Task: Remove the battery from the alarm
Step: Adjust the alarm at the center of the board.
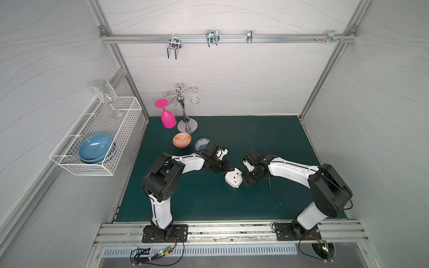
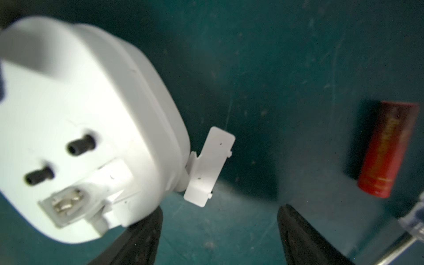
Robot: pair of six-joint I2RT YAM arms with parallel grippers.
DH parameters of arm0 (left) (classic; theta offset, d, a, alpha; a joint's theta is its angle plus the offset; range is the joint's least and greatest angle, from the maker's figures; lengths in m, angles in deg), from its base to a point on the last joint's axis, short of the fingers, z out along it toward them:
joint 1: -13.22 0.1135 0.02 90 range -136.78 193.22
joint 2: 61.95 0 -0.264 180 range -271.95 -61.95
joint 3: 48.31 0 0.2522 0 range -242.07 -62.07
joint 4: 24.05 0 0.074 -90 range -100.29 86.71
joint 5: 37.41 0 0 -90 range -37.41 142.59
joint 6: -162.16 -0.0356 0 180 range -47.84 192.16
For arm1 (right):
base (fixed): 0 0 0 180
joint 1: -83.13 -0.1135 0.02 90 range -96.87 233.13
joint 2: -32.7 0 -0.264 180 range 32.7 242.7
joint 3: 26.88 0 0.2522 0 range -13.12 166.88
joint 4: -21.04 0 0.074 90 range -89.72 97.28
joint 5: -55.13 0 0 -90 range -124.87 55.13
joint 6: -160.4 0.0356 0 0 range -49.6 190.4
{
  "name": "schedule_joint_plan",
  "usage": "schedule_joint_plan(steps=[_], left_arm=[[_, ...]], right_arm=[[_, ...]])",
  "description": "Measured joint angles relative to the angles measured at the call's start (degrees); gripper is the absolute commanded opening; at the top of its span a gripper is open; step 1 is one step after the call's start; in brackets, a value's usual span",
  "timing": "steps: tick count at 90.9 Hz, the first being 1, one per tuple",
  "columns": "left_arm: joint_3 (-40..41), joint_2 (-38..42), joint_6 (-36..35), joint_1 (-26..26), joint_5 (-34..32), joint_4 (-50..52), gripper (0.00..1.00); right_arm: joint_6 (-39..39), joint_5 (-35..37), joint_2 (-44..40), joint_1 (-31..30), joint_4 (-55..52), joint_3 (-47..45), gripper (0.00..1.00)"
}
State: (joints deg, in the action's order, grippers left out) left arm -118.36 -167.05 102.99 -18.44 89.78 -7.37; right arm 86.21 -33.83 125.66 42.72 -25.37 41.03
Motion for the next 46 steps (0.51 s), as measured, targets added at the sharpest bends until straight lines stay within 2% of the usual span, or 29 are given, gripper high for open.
schedule_joint_plan(steps=[32,46], left_arm=[[11.39,8.87,4.98,0.09,-4.13,-3.48,0.55],[14.58,12.96,6.45,-0.09,-5.68,-3.52,0.58]], right_arm=[[-2.32,0.81,7.32,0.79,-0.31,8.92,0.79],[-2.05,0.15,6.43,0.74,0.13,10.4,0.72]])
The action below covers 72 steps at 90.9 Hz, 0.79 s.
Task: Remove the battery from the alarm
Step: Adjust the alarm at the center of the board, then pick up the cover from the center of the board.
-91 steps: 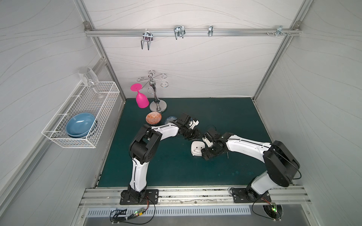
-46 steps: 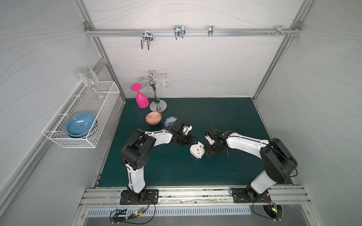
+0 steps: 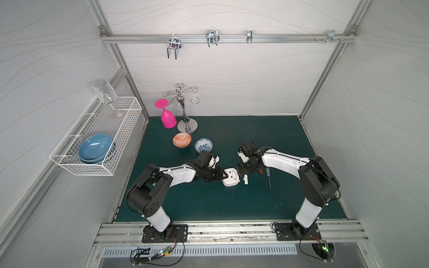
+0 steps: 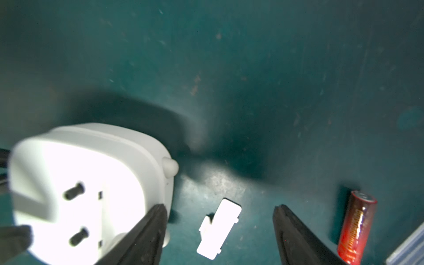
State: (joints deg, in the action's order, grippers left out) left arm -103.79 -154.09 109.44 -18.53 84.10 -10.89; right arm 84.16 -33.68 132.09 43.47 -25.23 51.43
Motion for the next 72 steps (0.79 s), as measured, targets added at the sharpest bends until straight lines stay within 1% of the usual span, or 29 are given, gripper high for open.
schedule_joint_plan(steps=[20,37,52,72], left_arm=[[2.08,7.5,0.7,0.87,-2.84,0.28,0.6],[3.41,10.75,0.81,1.14,-4.2,0.28,0.6],[5.27,11.13,1.09,1.27,-4.83,0.35,0.6],[6.34,11.65,1.79,1.29,-5.01,0.72,0.59]], right_arm=[[3.43,0.42,-6.23,-0.46,-2.49,-2.21,0.51],[6.64,1.73,-5.38,-3.69,-3.78,-3.28,0.34],[8.98,2.38,-1.97,-5.62,-4.0,-2.8,0.25],[10.91,4.39,1.14,-5.66,-4.48,-1.62,0.24]])
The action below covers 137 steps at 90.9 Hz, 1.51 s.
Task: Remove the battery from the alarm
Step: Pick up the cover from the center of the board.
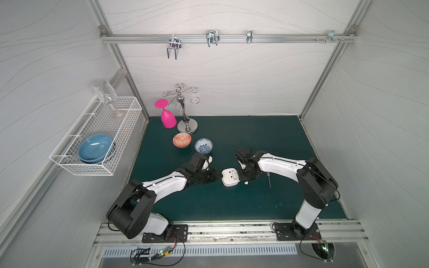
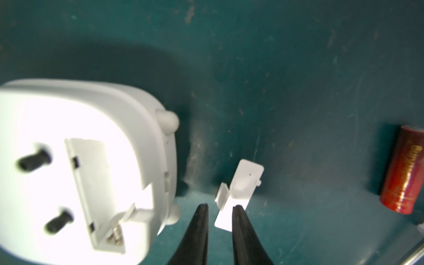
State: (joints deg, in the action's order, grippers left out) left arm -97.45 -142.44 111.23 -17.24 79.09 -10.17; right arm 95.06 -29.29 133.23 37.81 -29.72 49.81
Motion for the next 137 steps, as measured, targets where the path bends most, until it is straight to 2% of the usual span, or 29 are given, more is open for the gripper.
schedule_joint_plan(steps=[68,89,99,114,137], left_arm=[[0.66,0.17,0.17,0.0,0.07,-0.9,0.58],[2.29,2.29,0.02,-0.79,-0.37,-2.19,0.57],[2.43,4.31,-1.01,-3.17,-2.32,-2.19,0.56],[2.43,7.1,-3.26,-9.4,-6.97,-3.04,0.55],[0.2,3.87,-5.07,-15.32,-10.43,-7.19,0.54]], right_arm=[[2.21,-0.26,1.49,-0.22,0.42,0.0,0.09],[3.39,-1.49,-2.29,0.44,2.05,-1.29,0.08],[4.42,-2.71,-6.95,1.6,2.89,-2.6,0.08],[6.4,-3.39,-15.47,3.78,3.91,-4.02,0.08],[9.7,-4.87,-24.5,5.33,5.14,-4.39,0.09]])
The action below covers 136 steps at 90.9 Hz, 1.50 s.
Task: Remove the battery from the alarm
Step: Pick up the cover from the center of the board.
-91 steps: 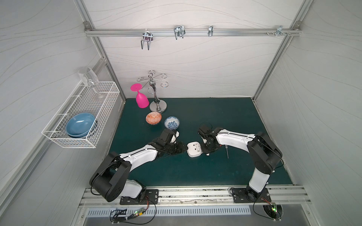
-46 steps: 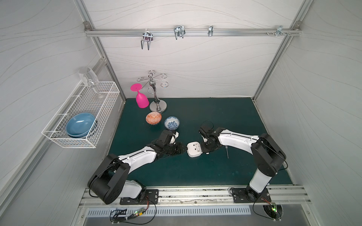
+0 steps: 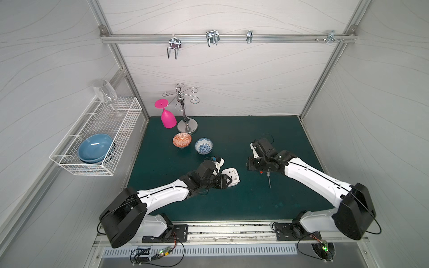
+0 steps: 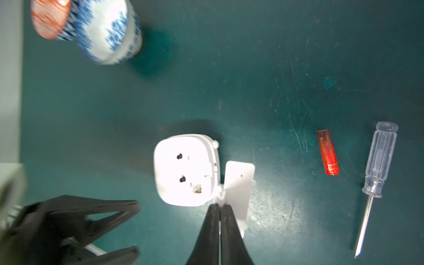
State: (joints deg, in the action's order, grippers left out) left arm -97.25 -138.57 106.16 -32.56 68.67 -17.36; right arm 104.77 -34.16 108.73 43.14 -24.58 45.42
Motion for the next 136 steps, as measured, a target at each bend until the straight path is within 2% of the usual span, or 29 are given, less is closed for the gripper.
schedule_joint_plan(steps=[19,53,87,136], left_arm=[[-5.57,-5.75,-0.96,-3.1,-0.7,-4.68,0.52],[-11.02,-12.37,-0.63,-3.89,1.29,-11.28,0.47],[-11.98,-13.22,-0.92,-3.89,3.74,-13.14,0.3],[-11.98,-13.22,-3.52,-3.89,5.4,-13.94,0.3]], right_arm=[[3.39,-0.87,-4.37,0.0,1.64,-1.53,0.09],[7.45,-2.73,-6.43,0.0,4.07,-3.45,0.09],[8.31,-4.2,-7.63,0.0,4.42,-3.56,0.09],[8.31,-6.12,-8.61,0.0,4.15,-3.56,0.09]])
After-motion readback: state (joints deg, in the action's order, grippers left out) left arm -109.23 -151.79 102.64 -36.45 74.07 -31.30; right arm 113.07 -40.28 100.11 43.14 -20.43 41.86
